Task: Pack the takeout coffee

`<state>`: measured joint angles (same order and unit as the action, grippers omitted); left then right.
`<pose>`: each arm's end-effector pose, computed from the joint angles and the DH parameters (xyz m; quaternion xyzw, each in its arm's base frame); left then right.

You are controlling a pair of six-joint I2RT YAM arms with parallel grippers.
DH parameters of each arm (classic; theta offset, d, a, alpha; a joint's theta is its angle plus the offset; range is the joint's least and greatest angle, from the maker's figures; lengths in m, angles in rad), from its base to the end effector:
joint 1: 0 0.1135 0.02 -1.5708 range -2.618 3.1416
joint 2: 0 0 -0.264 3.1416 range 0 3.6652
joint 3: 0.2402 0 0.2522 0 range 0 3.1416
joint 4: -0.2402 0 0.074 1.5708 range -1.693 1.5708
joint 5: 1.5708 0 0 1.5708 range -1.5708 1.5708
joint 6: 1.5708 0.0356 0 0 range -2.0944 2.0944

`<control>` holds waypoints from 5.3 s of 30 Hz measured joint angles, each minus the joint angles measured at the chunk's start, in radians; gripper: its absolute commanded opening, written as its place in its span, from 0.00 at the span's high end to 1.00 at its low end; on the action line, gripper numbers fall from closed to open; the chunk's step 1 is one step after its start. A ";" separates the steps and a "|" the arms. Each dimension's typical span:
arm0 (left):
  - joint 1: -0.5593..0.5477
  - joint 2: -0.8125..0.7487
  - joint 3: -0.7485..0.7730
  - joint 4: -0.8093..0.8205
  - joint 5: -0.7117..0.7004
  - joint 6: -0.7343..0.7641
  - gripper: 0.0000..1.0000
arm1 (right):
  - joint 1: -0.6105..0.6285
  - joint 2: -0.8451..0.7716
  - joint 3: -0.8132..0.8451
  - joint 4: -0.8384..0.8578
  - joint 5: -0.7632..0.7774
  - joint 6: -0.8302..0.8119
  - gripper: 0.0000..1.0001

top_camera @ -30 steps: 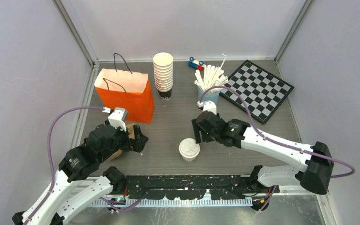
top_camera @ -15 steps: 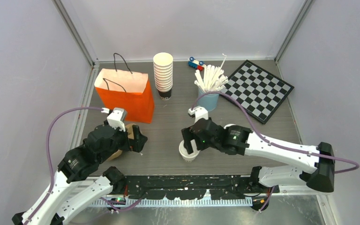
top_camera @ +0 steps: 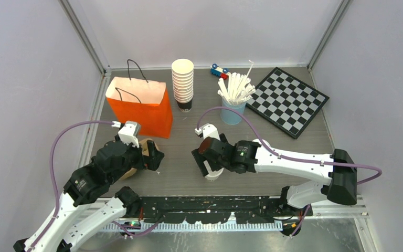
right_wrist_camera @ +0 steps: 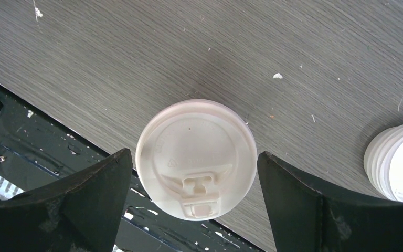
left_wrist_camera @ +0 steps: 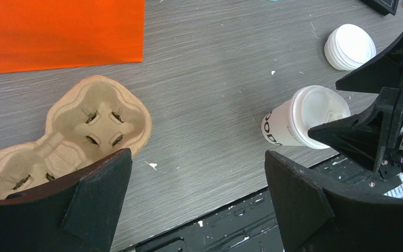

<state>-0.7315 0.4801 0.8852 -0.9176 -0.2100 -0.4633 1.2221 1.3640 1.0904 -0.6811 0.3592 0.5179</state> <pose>0.0661 -0.0494 0.3338 0.0624 0.8578 -0.2076 0.4660 0.1074 0.2588 0.2759 -0.2725 0.8988 0.1182 0.3225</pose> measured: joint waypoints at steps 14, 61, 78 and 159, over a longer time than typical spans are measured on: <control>0.000 0.000 -0.002 0.000 0.000 0.000 0.00 | 0.000 0.011 -0.001 0.003 0.002 0.000 0.10; 0.000 0.010 -0.007 0.000 -0.006 0.001 0.00 | -0.619 -0.110 -0.037 0.027 -0.198 -0.105 0.08; 0.000 0.011 -0.007 0.000 -0.006 0.001 0.00 | -0.366 -0.261 -0.052 -0.192 -0.066 -0.025 0.07; 0.000 0.011 -0.008 0.000 -0.007 0.005 0.00 | -0.291 -0.209 -0.222 0.084 -0.239 -0.376 0.24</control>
<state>-0.7315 0.4911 0.8776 -0.9176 -0.2169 -0.4583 0.9310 1.1549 0.8684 -0.5976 0.1204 0.1417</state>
